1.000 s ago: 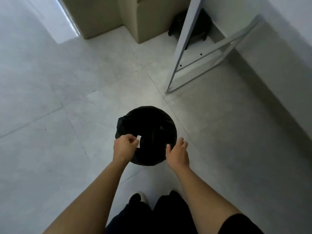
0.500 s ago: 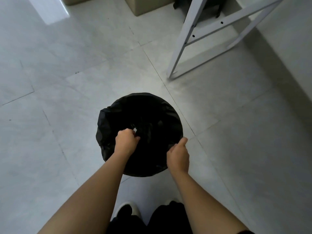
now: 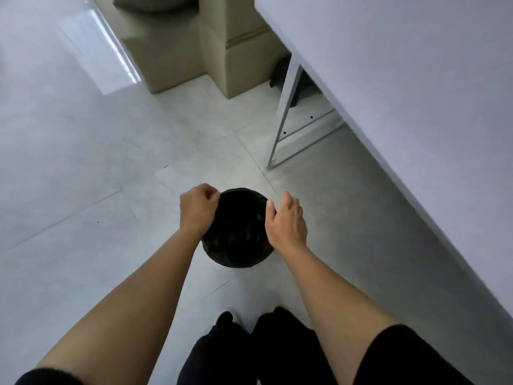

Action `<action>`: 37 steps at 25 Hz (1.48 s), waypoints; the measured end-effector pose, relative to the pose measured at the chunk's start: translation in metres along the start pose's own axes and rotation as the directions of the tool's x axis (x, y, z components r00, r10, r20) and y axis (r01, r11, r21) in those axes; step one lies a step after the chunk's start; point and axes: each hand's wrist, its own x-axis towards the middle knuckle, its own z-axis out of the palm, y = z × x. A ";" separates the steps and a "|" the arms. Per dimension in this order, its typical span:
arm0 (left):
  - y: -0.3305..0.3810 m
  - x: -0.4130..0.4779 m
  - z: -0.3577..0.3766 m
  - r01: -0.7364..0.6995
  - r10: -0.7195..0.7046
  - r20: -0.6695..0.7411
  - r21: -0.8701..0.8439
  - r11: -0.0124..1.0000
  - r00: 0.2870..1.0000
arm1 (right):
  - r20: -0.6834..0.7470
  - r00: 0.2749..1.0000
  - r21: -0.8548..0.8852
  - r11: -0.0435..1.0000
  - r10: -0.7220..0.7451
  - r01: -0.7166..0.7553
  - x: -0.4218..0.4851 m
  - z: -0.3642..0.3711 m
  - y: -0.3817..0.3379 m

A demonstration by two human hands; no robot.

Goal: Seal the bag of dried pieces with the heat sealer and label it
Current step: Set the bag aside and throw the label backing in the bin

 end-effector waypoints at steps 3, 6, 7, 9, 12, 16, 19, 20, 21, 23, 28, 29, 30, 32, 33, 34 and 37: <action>0.088 -0.041 -0.066 -0.110 0.113 0.026 -0.087 0.990 0.993 | -0.073 0.990 0.039 0.992 -0.118 0.121 -0.029 -0.095 -0.043; 0.168 -0.098 -0.105 -0.192 0.211 0.098 -0.171 0.966 0.973 | -0.216 0.971 0.099 0.987 -0.102 0.125 -0.063 -0.188 -0.060; 0.189 -0.114 -0.108 -0.194 0.226 0.131 -0.220 0.956 0.965 | -0.258 0.963 0.105 0.988 -0.079 0.109 -0.073 -0.213 -0.057; 0.227 -0.143 -0.106 -0.165 0.254 0.225 -0.350 0.922 0.941 | -0.335 0.942 0.109 0.992 -0.022 0.062 -0.087 -0.259 -0.045; 0.286 -0.179 -0.082 -0.144 0.352 0.385 -0.475 0.868 0.853 | -0.476 0.875 0.138 0.990 0.093 -0.030 -0.106 -0.317 -0.007; 0.363 -0.239 -0.019 -0.229 0.477 0.531 -0.466 0.855 0.701 | -0.607 0.743 0.211 0.959 0.281 -0.190 -0.146 -0.376 0.079; 0.400 -0.295 0.043 -0.297 0.516 0.621 -0.427 0.854 0.590 | -0.660 0.630 0.280 0.912 0.409 -0.299 -0.183 -0.408 0.150; 0.411 -0.319 0.070 -0.324 0.521 0.651 -0.408 0.854 0.552 | -0.674 0.576 0.318 0.886 0.462 -0.338 -0.197 -0.420 0.179; 0.422 -0.343 0.098 -0.352 0.524 0.677 -0.390 0.851 0.518 | -0.685 0.524 0.350 0.859 0.507 -0.373 -0.211 -0.430 0.211; 0.440 -0.393 0.157 -0.419 0.528 0.717 -0.351 0.838 0.455 | -0.691 0.439 0.390 0.807 0.575 -0.443 -0.237 -0.448 0.278; 0.478 -0.502 0.287 -0.578 0.534 0.768 -0.271 0.770 0.353 | -0.648 0.276 0.476 0.661 0.710 -0.580 -0.295 -0.476 0.431; 0.486 -0.519 0.309 -0.614 0.547 0.767 -0.263 0.744 0.334 | -0.639 0.240 0.498 0.631 0.731 -0.595 -0.304 -0.481 0.457; 0.494 -0.534 0.330 -0.646 0.556 0.765 -0.250 0.722 0.325 | -0.628 0.206 0.520 0.602 0.750 -0.606 -0.313 -0.485 0.481; 0.511 -0.556 0.364 -0.690 0.574 0.754 -0.230 0.686 0.319 | -0.588 0.147 0.568 0.536 0.795 -0.625 -0.326 -0.491 0.520; 0.519 -0.563 0.378 -0.700 0.575 0.750 -0.217 0.680 0.326 | -0.551 0.123 0.591 0.490 0.826 -0.641 -0.331 -0.491 0.535; 0.524 -0.568 0.389 -0.702 0.567 0.753 -0.203 0.683 0.334 | -0.497 0.101 0.618 0.434 0.862 -0.655 -0.335 -0.489 0.545; 0.534 -0.579 0.412 -0.711 0.500 0.825 -0.184 0.679 0.263 | -0.298 0.076 0.724 0.277 0.952 -0.632 -0.340 -0.474 0.571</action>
